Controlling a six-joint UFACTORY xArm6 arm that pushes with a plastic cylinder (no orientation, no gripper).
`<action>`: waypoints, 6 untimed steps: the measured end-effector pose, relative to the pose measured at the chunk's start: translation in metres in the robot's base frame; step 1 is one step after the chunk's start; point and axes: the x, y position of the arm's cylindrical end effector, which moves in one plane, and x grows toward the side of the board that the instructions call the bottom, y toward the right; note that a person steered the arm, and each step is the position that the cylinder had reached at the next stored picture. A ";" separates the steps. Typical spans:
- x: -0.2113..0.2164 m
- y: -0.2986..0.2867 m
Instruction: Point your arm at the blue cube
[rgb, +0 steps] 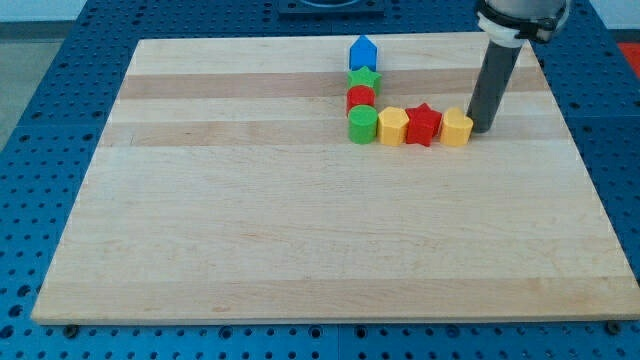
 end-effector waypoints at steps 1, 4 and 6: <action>0.000 0.000; -0.091 0.000; -0.113 -0.029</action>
